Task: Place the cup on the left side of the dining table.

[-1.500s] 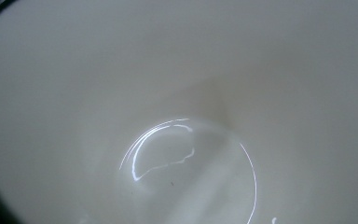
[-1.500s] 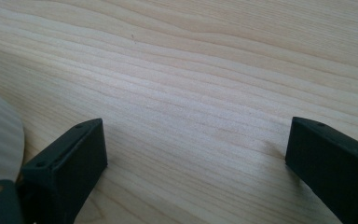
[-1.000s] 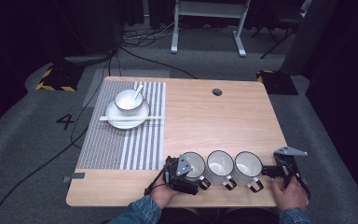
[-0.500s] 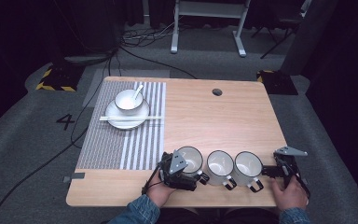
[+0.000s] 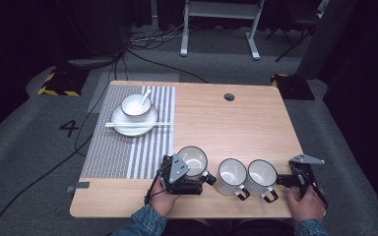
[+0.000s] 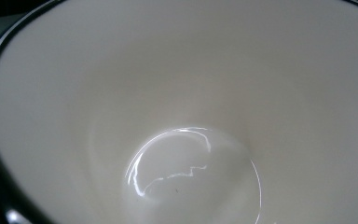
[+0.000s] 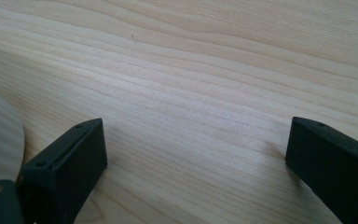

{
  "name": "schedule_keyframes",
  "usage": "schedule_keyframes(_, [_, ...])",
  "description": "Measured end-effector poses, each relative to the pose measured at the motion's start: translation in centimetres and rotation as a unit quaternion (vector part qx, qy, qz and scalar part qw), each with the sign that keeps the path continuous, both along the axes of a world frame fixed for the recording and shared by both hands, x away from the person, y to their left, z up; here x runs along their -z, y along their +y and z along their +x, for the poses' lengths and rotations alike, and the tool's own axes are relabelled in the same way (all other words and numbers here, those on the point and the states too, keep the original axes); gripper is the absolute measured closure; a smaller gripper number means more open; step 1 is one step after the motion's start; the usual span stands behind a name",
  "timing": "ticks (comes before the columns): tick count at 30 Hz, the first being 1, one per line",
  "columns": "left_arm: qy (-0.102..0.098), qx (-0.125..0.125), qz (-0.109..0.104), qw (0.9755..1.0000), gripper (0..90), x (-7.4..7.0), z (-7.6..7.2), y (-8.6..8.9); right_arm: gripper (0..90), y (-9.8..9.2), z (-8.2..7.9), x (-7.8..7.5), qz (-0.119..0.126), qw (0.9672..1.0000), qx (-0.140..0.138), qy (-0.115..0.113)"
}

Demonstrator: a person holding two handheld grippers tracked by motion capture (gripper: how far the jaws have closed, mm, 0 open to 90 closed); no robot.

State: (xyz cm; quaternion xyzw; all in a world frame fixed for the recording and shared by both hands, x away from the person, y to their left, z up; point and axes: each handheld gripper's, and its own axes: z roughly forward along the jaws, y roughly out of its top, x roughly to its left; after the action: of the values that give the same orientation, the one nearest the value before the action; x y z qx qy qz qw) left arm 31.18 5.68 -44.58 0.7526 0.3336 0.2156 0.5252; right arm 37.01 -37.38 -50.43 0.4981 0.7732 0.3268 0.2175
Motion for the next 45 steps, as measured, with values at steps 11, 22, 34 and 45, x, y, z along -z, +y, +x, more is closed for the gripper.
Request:
schedule_keyframes(11, [-0.036,-0.031,-0.002,0.9989,3.0,-1.0,0.0,1.3,5.5,0.0,0.0,0.0,0.0,1.0,0.0,0.0])
schedule_keyframes(22, [-0.034,-0.067,0.001,0.9972,3.0,-1.2,0.7,2.5,5.5,0.0,0.0,0.0,0.0,1.0,0.0,0.0])
schedule_keyframes(34, [-0.05,-0.135,0.007,0.9896,3.0,-1.4,1.7,5.2,5.5,0.0,0.0,0.0,0.0,1.0,0.0,0.0])
schedule_keyframes(45, [-0.049,-0.195,0.007,0.9796,3.0,-1.3,2.6,7.7,5.5,0.0,0.0,0.0,0.0,1.0,0.0,0.0])
